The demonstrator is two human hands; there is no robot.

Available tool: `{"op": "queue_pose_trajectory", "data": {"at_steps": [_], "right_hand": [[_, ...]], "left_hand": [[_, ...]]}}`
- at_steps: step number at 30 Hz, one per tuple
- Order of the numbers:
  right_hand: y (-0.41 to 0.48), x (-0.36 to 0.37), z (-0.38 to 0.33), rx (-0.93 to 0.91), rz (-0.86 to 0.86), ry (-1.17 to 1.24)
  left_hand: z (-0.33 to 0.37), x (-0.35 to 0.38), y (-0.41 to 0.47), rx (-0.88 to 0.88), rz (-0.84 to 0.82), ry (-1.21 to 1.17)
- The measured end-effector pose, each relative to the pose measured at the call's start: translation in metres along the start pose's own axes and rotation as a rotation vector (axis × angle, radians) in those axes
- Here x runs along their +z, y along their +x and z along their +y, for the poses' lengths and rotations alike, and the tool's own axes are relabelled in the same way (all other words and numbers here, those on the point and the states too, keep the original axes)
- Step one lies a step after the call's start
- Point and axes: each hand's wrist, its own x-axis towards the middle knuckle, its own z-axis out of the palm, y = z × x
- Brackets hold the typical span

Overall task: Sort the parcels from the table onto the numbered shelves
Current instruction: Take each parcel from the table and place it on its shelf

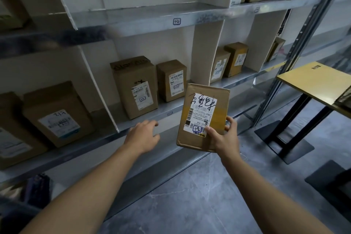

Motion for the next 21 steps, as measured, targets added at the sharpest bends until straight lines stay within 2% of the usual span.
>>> {"op": "queue_pose_trajectory", "data": {"at_steps": [11,16,21], "right_hand": [[0.022,0.0,-0.008,-0.03,-0.032,0.028],[0.045,-0.026,-0.01,-0.067,-0.034,0.029],[0.077,-0.057,-0.035,-0.199,-0.144,0.037]], "left_hand": [[0.01,0.004,0.014,-0.025,-0.006,0.002],[0.045,0.011,0.033,-0.021,0.004,-0.021],[0.087,0.008,0.048,-0.077,0.07,-0.1]]}}
